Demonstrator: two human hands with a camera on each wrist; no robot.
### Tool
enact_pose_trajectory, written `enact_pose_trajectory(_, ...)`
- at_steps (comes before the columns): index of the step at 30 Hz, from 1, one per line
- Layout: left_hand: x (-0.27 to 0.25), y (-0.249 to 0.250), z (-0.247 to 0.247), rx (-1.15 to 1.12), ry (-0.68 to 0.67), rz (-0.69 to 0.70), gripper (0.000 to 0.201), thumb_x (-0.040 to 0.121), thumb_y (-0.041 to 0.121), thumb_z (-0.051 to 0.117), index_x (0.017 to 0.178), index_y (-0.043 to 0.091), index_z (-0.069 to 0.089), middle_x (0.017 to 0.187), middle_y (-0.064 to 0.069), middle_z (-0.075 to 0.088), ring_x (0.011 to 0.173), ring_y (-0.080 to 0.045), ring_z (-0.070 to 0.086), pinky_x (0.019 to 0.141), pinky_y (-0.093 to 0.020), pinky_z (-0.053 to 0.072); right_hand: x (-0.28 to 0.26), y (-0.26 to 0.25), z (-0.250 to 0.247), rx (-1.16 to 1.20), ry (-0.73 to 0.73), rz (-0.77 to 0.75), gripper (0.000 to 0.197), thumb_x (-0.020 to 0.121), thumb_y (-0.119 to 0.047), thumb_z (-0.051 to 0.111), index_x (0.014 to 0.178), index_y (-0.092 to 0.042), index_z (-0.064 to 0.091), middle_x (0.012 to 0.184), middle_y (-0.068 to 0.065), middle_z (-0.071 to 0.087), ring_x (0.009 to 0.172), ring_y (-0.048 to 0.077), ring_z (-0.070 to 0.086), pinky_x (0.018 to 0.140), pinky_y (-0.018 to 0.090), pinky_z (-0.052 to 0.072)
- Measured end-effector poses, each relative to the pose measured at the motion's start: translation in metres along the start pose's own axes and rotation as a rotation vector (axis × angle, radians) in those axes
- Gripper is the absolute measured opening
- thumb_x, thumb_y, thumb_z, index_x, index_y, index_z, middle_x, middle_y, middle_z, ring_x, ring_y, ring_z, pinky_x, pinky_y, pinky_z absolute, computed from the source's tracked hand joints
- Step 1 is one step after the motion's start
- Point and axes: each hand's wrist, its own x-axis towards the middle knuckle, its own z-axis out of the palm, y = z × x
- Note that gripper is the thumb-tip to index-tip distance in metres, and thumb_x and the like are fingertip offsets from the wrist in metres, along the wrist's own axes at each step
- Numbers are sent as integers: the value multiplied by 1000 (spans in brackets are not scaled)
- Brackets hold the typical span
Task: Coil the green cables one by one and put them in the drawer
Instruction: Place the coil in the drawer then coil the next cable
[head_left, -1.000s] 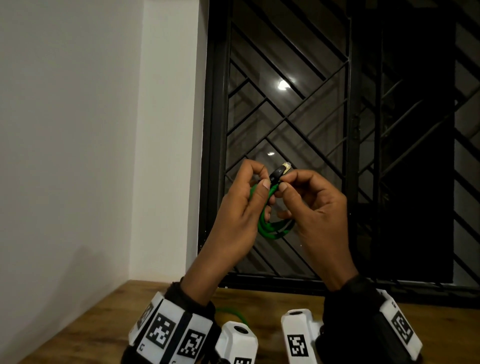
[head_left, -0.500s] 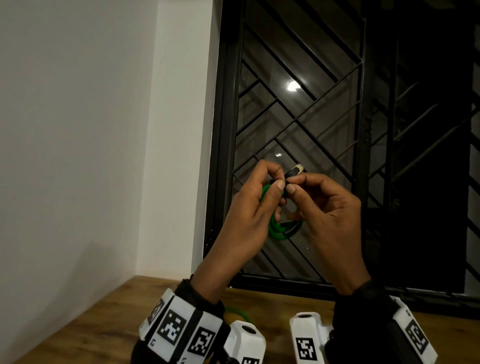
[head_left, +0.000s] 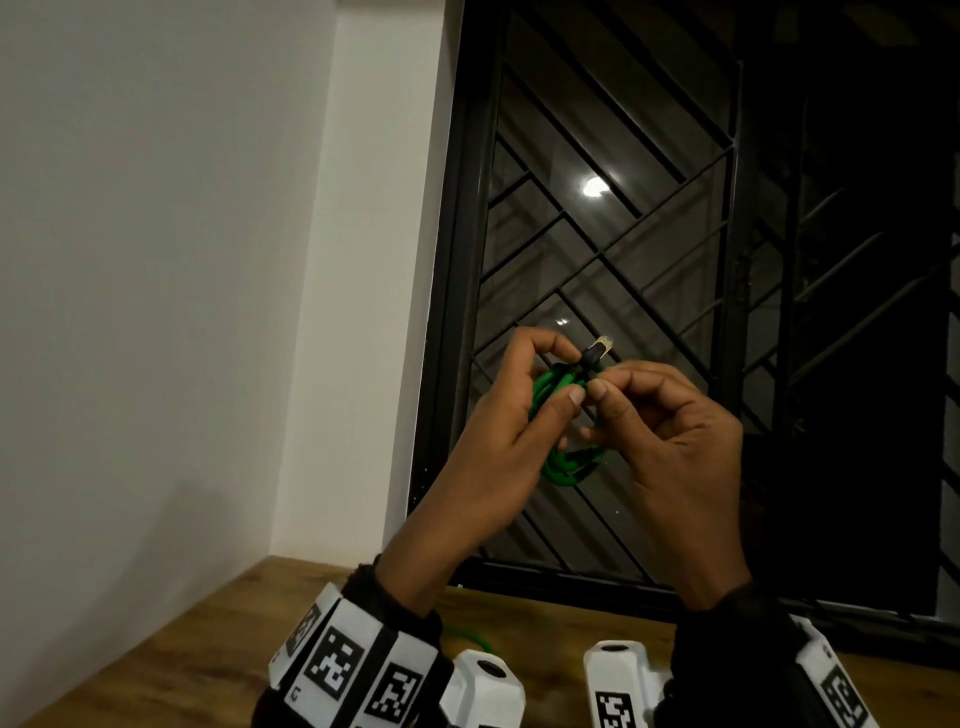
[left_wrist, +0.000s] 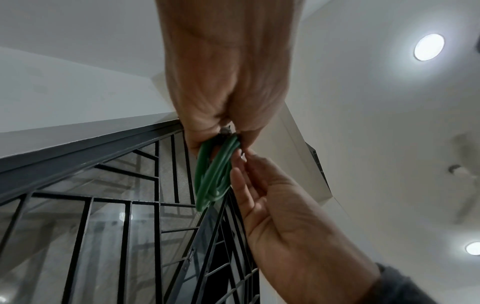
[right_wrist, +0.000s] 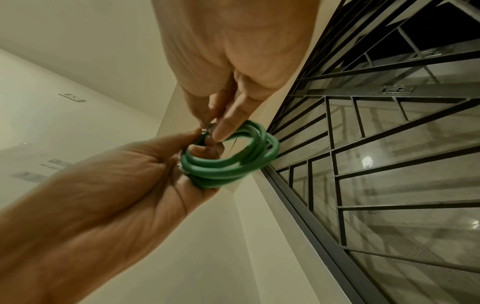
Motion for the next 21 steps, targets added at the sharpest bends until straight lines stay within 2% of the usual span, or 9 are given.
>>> enact_pose_trajectory(2, 0, -1, 1, 66, 30, 28, 21, 103, 18, 48, 123, 22, 43, 115, 7, 55, 102, -7, 61, 77, -22, 53, 0, -2, 0, -70, -7, -7, 6, 86, -17, 68, 88, -13, 72, 97, 2, 68, 85, 11, 70, 64, 22, 58)
enact_pose_trajectory(5, -1, -1, 5, 153, 76, 71, 22, 103, 17, 49, 122, 24, 41, 118, 5, 57, 108, -3, 59, 82, -14, 51, 1, -4, -1, -188, -3, -20, 7, 89, -14, 69, 88, -20, 72, 94, -6, 69, 87, 8, 68, 68, 24, 56)
enact_pose_trajectory(11, 0, -3, 4, 324, 103, 77, 31, 100, 15, 52, 121, 28, 34, 112, 12, 53, 97, 11, 57, 83, -9, 49, 0, -12, 1, -208, -57, 6, 11, 92, -14, 64, 85, -19, 71, 90, -6, 70, 84, 2, 65, 65, 17, 52)
enact_pose_trajectory(14, 2, -3, 1, 400, 117, 69, 27, 100, 16, 52, 124, 20, 39, 116, 5, 54, 96, 3, 56, 83, -7, 47, -1, -14, 3, -227, -111, 18, 13, 92, -13, 65, 83, -20, 71, 87, -10, 70, 83, -1, 64, 67, 17, 53)
enact_pose_trajectory(16, 2, -2, -1, 426, 125, 59, 30, 100, 15, 53, 128, 13, 42, 118, 3, 54, 101, -2, 54, 83, -3, 43, -1, -15, 3, -240, -140, 22, 12, 92, -13, 66, 84, -19, 71, 84, -12, 69, 81, -1, 64, 67, 20, 52)
enact_pose_trajectory(19, 4, 0, -2, 471, 139, 54, 31, 99, 14, 54, 128, 9, 44, 118, 2, 52, 103, -4, 52, 82, 1, 40, -2, -16, 4, -253, -175, 14, 14, 94, -12, 65, 85, -20, 71, 85, -13, 69, 84, 1, 64, 70, 23, 53)
enact_pose_trajectory(21, 3, -1, -2, 533, 132, 62, 30, 99, 16, 55, 126, 9, 45, 116, 2, 52, 101, -4, 51, 80, -2, 42, -2, -16, 4, -251, -178, -9, 15, 95, -11, 63, 85, -20, 71, 85, -12, 70, 84, 2, 64, 69, 23, 53)
